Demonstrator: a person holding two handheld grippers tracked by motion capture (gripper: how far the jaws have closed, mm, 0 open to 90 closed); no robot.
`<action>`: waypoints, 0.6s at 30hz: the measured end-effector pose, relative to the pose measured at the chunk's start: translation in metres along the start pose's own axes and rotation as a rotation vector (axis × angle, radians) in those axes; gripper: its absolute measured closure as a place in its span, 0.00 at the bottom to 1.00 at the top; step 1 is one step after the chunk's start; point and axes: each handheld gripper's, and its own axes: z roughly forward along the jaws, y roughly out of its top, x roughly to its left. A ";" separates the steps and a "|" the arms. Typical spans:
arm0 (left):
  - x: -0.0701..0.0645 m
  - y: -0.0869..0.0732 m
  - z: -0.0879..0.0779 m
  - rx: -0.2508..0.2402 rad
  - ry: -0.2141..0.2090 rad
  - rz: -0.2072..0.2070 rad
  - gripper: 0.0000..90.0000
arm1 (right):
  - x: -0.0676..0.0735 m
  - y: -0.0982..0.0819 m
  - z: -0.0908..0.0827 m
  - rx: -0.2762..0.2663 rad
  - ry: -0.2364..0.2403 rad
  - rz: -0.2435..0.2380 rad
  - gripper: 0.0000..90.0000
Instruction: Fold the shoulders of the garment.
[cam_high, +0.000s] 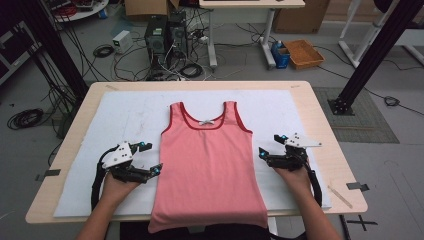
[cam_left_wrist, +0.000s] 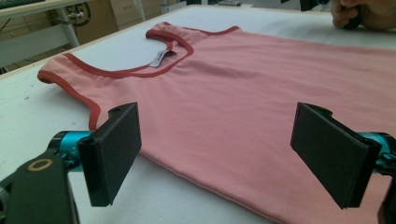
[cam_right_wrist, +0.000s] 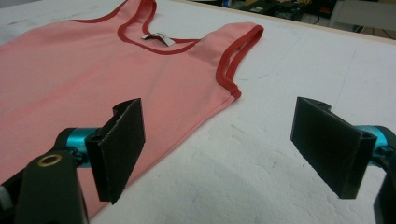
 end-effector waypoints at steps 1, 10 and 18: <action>0.000 0.000 0.000 0.000 0.000 0.000 0.18 | 0.000 0.000 0.000 0.001 0.003 0.002 0.19; 0.005 0.000 0.000 0.001 0.015 -0.057 0.18 | 0.000 0.000 0.000 0.000 0.001 -0.001 0.19; 0.009 -0.001 -0.001 -0.016 0.018 -0.095 0.18 | 0.003 0.001 0.000 0.006 0.000 0.006 0.19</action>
